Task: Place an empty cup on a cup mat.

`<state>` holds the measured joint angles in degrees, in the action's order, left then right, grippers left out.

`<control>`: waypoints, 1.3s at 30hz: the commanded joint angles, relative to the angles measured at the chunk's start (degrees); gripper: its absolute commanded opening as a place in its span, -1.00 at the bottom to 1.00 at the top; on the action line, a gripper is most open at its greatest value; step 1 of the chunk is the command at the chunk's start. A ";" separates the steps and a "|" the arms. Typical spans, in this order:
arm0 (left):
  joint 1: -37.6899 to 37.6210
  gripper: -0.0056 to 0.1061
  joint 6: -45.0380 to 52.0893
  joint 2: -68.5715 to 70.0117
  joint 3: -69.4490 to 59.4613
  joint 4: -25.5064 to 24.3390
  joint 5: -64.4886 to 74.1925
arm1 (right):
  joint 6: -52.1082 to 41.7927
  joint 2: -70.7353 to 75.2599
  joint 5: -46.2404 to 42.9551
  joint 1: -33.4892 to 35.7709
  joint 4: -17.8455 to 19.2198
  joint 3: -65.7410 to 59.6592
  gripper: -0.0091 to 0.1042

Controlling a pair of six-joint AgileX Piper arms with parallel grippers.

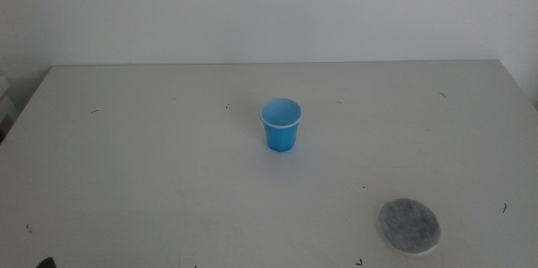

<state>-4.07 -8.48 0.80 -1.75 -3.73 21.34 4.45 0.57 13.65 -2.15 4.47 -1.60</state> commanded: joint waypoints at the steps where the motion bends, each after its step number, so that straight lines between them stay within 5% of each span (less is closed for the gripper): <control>1: 0.06 0.98 -0.62 0.17 0.34 -0.02 -3.84 | -0.44 1.55 -4.63 0.16 0.75 0.34 0.78; 9: 0.06 0.98 -0.62 0.17 0.34 -0.02 -3.84 | 8.07 -3.44 -4.29 0.16 0.23 5.97 0.78; 24: 0.06 0.98 -0.62 0.17 0.34 -0.02 -3.84 | 22.73 -31.56 1.43 0.93 6.23 29.09 0.78; 39: 0.06 0.98 -0.62 0.17 0.34 -0.02 -3.84 | 18.78 -61.97 20.46 21.92 10.07 56.87 0.78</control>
<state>-4.07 -8.48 0.80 -1.75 -3.73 21.34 24.52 -59.48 35.43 18.35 13.06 51.15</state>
